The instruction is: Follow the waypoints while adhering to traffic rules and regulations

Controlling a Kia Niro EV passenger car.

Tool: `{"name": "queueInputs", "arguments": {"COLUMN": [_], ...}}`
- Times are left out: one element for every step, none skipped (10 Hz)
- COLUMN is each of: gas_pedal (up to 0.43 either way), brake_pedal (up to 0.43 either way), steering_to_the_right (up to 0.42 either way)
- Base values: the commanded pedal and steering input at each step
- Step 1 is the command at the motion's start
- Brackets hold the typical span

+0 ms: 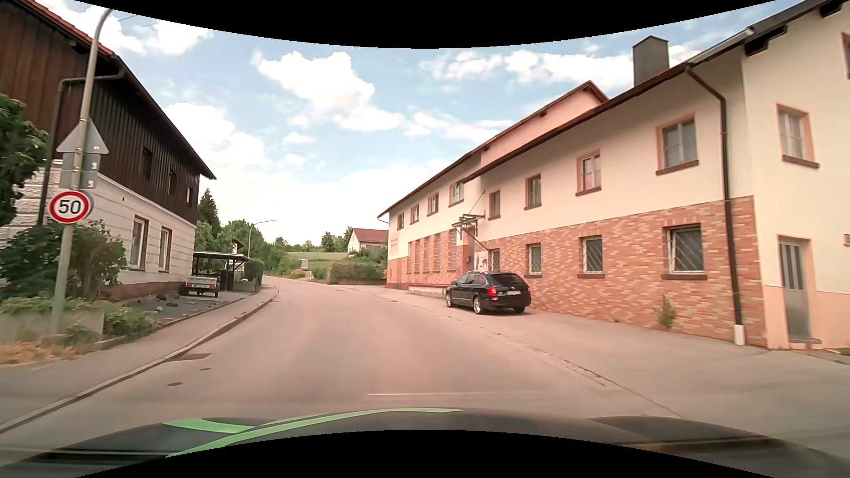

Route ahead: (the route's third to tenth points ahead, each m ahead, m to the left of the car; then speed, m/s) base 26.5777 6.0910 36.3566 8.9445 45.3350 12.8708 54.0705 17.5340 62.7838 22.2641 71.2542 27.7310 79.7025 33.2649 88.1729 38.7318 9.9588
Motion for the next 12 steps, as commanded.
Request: {"name": "queueInputs", "arguments": {"gas_pedal": [0.228,0.228,0.228,0.240,0.240,0.240,0.248,0.260,0.260,0.260,0.260,0.260], "brake_pedal": [0.000,0.000,0.000,0.000,0.000,0.000,0.000,0.000,0.000,0.000,0.000,0.000], "steering_to_the_right": [-0.084,-0.080,-0.075,-0.073,-0.070,-0.069,-0.065,-0.061,-0.058,-0.055,-0.053,-0.052]}}
